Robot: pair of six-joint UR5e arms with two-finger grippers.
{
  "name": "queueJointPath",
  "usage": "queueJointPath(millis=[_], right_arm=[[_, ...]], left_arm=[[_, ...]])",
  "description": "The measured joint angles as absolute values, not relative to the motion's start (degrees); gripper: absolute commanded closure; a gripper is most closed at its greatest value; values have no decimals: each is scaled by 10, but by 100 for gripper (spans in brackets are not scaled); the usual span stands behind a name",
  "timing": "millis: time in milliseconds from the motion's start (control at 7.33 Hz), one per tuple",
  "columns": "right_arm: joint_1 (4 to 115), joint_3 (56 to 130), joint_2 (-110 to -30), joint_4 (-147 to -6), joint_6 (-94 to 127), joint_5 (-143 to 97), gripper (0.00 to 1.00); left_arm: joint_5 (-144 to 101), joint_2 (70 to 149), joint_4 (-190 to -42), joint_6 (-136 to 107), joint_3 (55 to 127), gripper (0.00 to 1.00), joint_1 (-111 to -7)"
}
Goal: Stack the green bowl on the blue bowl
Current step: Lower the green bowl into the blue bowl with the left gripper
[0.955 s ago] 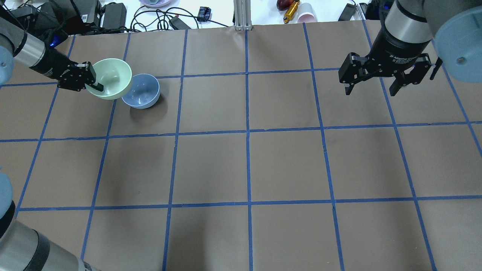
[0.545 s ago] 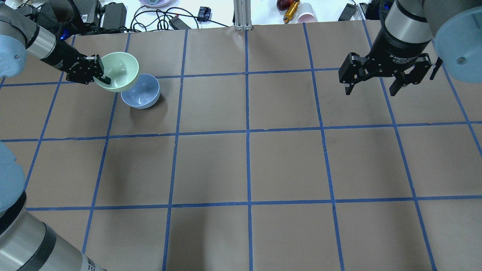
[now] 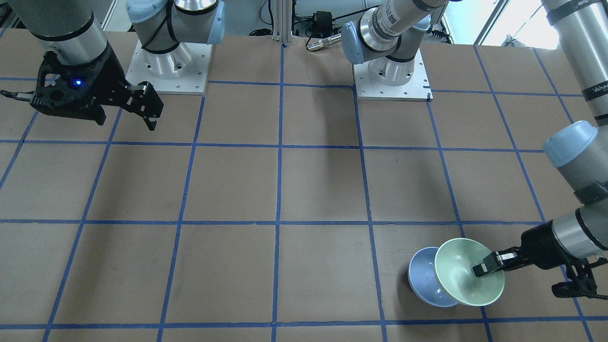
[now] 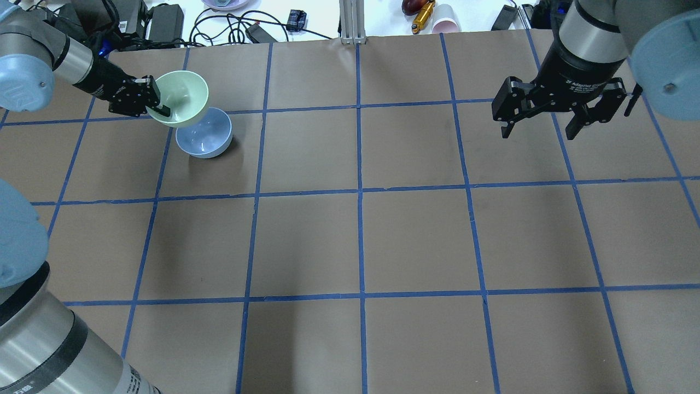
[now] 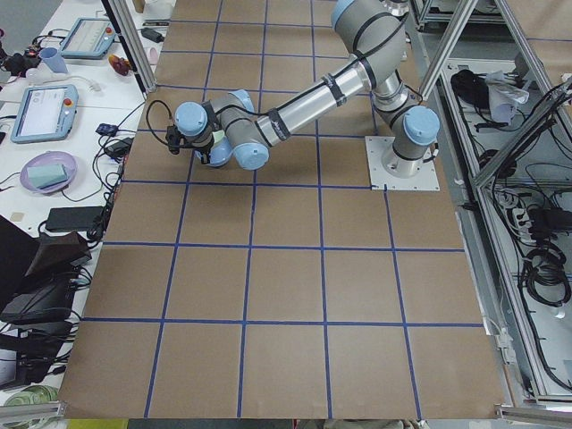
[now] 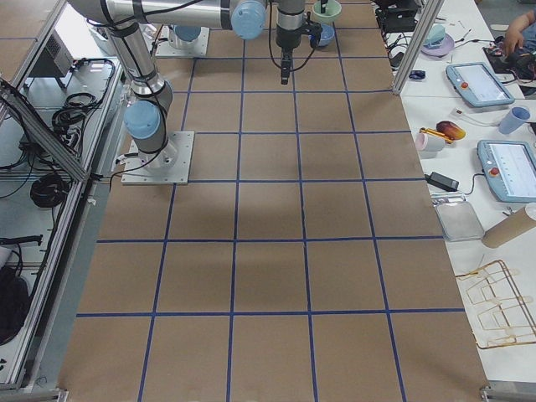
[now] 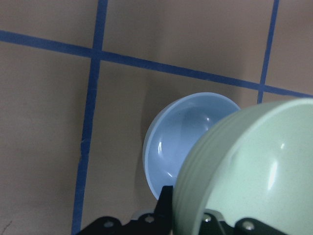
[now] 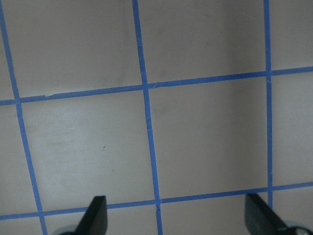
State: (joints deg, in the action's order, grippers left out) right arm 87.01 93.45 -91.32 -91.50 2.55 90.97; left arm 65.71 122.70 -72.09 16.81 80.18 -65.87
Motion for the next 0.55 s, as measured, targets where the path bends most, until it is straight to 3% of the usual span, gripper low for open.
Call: queueJointPath(millis=[545], right_arm=[[870, 934, -913, -915, 25, 909, 0]], left_arm=[[650, 1246, -700, 164, 804, 100, -664]])
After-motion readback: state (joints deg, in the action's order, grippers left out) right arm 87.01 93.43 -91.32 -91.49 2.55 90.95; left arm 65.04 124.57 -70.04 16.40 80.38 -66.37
